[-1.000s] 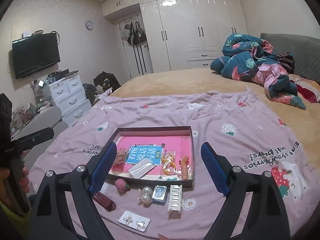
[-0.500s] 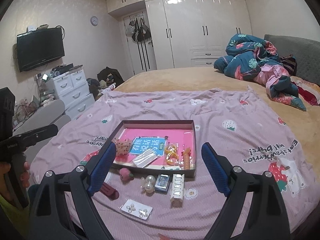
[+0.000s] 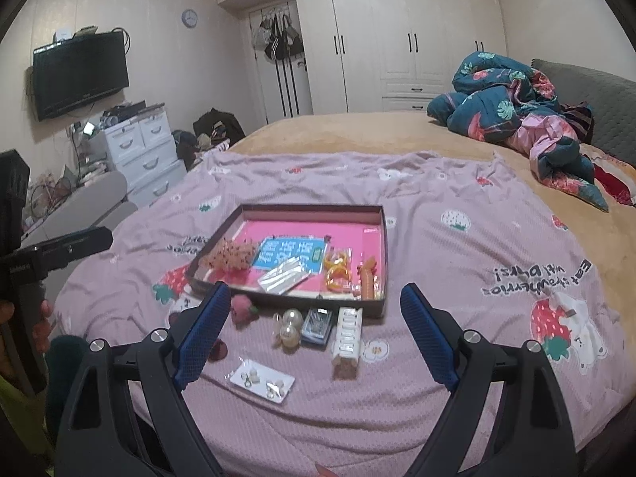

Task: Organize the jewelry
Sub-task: 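Move the right tool to the white claw clip while the left tool approaches the pearl clip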

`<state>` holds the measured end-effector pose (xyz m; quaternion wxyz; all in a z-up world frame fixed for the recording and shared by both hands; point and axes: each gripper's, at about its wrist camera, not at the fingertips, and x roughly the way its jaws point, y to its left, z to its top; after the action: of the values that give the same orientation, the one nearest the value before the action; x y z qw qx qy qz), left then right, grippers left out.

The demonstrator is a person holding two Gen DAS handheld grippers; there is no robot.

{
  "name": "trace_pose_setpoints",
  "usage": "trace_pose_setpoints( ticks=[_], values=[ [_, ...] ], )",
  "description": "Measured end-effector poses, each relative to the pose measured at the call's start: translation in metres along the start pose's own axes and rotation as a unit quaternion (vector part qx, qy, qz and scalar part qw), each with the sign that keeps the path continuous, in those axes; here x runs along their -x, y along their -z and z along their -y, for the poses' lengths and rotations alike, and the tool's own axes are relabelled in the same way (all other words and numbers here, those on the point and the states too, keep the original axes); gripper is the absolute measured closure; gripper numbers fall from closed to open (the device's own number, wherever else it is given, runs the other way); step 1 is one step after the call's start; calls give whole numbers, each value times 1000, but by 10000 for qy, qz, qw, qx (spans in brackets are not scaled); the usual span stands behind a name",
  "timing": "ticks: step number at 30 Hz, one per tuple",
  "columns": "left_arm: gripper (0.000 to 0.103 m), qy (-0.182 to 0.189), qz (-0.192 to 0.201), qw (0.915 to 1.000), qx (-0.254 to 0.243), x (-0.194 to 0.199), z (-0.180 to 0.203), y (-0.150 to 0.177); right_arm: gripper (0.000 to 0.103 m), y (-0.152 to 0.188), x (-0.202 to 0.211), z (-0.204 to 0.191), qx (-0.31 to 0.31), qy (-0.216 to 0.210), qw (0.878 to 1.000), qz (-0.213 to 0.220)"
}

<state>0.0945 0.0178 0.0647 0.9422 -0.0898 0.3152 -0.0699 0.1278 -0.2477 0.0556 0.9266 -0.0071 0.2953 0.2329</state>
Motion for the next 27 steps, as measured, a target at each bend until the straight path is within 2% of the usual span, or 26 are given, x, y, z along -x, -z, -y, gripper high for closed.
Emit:
trace_pose_setpoints(
  ticks=[13, 27],
  values=[
    [9, 29, -429, 9990, -118, -20, 7, 23, 17, 26, -16, 12, -27, 164, 9990, -418],
    [9, 118, -926, 9950, -359, -58, 18, 46, 17, 43, -45, 26, -167, 250, 9962, -816]
  ],
)
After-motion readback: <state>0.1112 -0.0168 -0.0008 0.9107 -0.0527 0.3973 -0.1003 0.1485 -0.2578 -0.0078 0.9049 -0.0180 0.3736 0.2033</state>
